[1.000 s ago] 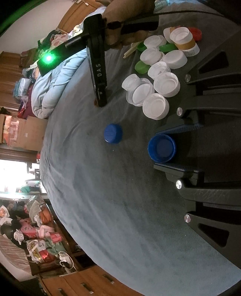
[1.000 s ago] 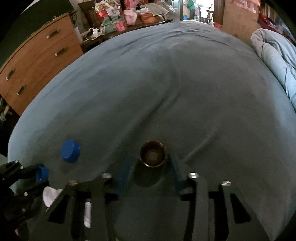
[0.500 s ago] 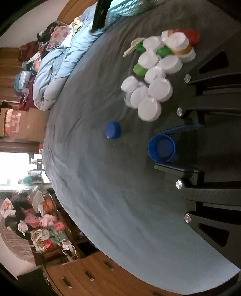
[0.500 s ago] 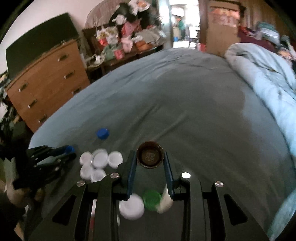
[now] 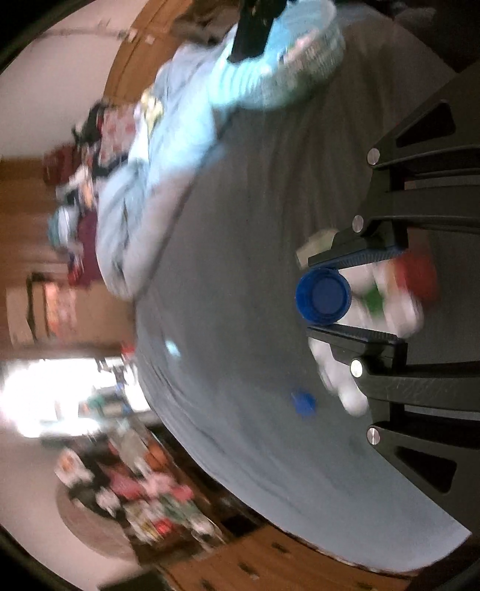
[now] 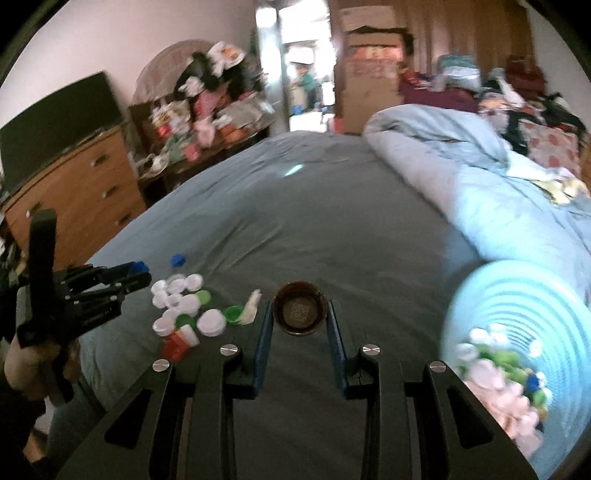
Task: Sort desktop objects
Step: 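Carry the blue and brown caps over the basket and open both tools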
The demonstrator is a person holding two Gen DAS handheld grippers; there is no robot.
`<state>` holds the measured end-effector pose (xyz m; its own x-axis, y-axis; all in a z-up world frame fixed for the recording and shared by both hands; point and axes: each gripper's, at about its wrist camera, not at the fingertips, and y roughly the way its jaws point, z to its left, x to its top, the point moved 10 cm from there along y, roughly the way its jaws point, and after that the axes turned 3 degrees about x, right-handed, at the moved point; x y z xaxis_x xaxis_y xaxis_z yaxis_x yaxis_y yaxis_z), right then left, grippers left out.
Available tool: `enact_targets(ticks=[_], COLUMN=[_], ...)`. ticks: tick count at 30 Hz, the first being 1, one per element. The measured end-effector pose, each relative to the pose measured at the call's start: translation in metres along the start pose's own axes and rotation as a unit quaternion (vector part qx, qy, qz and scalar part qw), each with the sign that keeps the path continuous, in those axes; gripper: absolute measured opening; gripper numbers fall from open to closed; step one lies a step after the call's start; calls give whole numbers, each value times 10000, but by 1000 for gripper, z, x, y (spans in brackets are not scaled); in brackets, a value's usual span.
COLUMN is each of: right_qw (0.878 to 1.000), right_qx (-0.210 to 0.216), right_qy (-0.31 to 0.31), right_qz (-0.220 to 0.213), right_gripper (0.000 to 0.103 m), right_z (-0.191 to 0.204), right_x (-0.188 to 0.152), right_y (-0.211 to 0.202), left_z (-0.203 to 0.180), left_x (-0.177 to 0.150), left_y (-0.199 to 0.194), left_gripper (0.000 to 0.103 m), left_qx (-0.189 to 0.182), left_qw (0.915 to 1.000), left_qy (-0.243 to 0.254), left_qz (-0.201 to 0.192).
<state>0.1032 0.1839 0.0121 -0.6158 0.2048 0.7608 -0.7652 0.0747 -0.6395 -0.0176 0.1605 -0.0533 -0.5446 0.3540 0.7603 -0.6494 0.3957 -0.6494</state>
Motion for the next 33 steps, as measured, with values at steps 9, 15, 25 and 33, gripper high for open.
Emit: enact_targets(ticks=[9,15,25,33], right_qw=[9958,9908,9788,9691], right_qx=[-611,-822,-479,-305], right_qy=[491,871,1853,2363], right_qz=[-472,-623,-730,-645], right_gripper=[26,25,25,25], right_z=[-78,-119,-178,-206], right_x=[6,3,-13,-31], right_y=[-72,-99,-117,-111], left_z=[-161,-238,-338,-372], left_x=[67,89,91,78], left_y=[-22,-22,-9,12], left_gripper=[31,31,31,31], left_qx=[-909,-1166,-1212,-1182], left_qw=[9932,9888,9787,9705], left_qy=[671,913,1633,1993], left_qz=[-289,-192,270,665])
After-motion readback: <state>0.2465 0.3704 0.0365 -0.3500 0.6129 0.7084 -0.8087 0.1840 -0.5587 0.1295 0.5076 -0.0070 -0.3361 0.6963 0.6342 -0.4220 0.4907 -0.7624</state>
